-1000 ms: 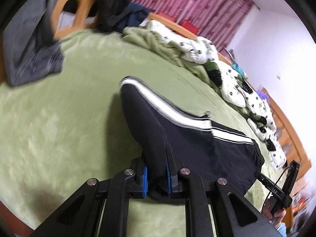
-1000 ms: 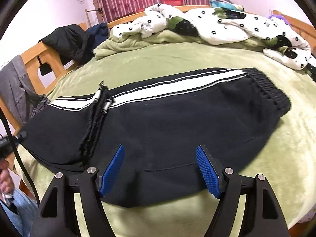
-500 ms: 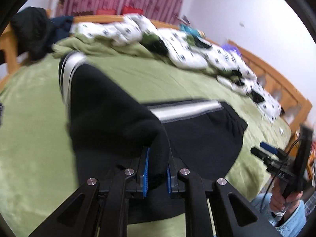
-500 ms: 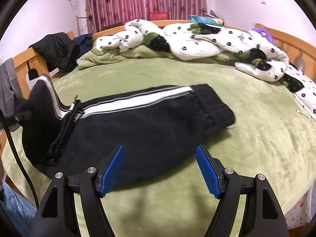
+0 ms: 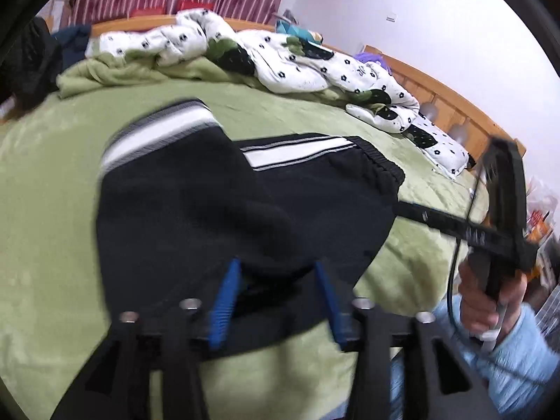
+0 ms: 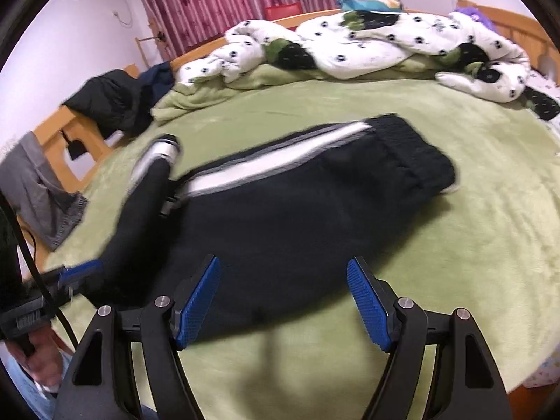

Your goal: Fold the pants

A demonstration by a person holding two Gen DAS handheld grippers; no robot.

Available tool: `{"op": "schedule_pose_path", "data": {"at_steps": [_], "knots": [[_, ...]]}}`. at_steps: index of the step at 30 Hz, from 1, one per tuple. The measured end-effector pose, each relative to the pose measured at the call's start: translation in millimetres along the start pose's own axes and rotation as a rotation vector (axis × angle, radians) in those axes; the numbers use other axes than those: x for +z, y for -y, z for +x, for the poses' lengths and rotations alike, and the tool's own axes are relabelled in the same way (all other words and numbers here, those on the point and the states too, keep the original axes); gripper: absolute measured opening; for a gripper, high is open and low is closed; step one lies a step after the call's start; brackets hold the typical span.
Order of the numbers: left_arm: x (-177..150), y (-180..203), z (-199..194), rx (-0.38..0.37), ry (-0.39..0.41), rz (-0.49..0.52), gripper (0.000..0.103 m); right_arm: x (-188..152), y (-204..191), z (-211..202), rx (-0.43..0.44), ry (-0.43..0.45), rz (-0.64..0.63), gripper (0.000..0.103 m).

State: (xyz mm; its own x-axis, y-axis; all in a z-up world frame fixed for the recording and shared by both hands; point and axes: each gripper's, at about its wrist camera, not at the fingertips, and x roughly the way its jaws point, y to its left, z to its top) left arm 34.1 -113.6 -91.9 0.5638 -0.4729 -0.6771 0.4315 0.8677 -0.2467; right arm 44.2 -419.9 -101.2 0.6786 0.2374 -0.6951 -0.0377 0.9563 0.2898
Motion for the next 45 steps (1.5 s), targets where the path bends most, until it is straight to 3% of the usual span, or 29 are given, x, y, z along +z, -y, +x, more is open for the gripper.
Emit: {"op": "schedule_pose_path", "data": {"at_steps": [2,7,12,16,22,27,28,30,36,38,42,45], "knots": [[-9,-15,-10,0.036,0.008,-0.021,0.049,5,-15,9,0.063,-0.012,0.025,0.074],[-31,-74,-19,0.107,-0.023,-0.194,0.049,4,-52,35,0.176,-0.068,0.060,0.074],[-50,-123,-30,0.136,-0.019,-0.309,0.049,3,-78,65,0.184,-0.121,0.088,0.074],[-62,-145,-35,0.131,-0.008,-0.356,0.049,3,-90,88,0.117,-0.168,0.084,0.074],[-68,-158,-33,0.133,-0.022,-0.366,0.049,-8,-100,113,0.111,-0.243,0.120,0.074],[-72,-165,-36,0.131,-0.024,-0.381,0.049,-10,-111,123,0.089,-0.255,0.124,0.072],[-73,-166,-36,0.130,-0.026,-0.385,0.049,-9,-113,123,0.096,-0.260,0.124,0.068],[-75,-171,-35,0.129,-0.034,-0.401,0.049,-7,-117,122,0.112,-0.262,0.117,0.047],[-79,-182,-32,0.112,-0.048,-0.448,0.049,-3,-133,109,0.077,-0.217,0.037,0.030],[-80,-182,-32,0.111,-0.046,-0.446,0.049,-2,-134,109,0.082,-0.216,0.040,0.030],[-82,-179,-31,0.109,-0.057,-0.429,0.049,-3,-124,119,0.105,-0.253,0.085,0.043],[-82,-177,-32,0.112,-0.058,-0.407,0.050,-7,-116,121,0.150,-0.256,0.140,0.043]]}}
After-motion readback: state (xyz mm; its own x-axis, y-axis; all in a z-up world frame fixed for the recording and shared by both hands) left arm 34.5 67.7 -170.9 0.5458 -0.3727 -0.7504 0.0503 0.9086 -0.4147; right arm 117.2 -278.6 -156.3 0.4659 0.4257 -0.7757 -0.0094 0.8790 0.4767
